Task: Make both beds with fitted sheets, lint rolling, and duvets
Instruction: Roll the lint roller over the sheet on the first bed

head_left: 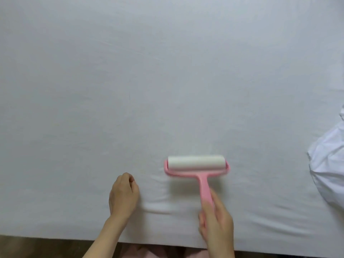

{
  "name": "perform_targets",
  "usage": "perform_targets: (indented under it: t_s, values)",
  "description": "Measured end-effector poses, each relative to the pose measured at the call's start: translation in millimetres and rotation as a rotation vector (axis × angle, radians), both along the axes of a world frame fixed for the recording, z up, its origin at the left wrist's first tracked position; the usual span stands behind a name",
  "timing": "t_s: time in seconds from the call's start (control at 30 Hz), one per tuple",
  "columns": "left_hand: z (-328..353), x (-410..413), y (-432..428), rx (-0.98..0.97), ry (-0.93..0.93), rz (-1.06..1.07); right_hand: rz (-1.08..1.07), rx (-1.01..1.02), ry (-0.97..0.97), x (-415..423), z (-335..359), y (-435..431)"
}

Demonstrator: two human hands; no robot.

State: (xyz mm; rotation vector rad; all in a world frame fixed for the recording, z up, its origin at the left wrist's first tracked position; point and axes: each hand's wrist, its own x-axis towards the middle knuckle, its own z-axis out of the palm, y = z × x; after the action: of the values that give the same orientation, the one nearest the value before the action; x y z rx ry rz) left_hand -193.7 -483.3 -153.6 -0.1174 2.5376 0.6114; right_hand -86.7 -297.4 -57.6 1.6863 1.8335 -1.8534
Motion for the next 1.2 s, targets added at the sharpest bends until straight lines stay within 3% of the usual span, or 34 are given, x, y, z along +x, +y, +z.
perform_targets:
  t_s: [0.03,0.13,0.27,0.43,0.57,0.67,0.77,0.87,1.0,1.2]
  values:
    - [0,-1,-2,0.0,0.002,-0.001,-0.023,-0.027,0.126,-28,-7,6]
    - [1,-6,-3,0.018,0.018,-0.009,0.052,0.171,0.075,-116,-30,38]
    - [1,-9,-3,0.032,0.033,-0.02,0.124,0.212,0.055,-179,-65,73]
    - [-3,-2,-7,0.027,-0.001,-0.044,0.185,0.202,-0.029,-68,-80,33]
    - [-3,6,-2,0.03,-0.02,-0.095,0.167,0.126,-0.253,79,-49,-24]
    - [-2,12,6,0.04,-0.024,-0.122,0.223,0.196,-0.266,127,-17,-38]
    - [-2,18,15,0.051,-0.027,-0.161,0.242,0.268,-0.286,130,6,-33]
    - [-4,23,22,0.061,-0.023,-0.203,-0.008,0.063,-0.129,114,25,-16]
    - [-3,28,31,0.074,-0.014,-0.256,-0.236,0.056,-0.041,54,6,51]
    - [-7,29,41,0.07,0.032,-0.322,-0.164,0.143,-0.016,-39,-29,156]
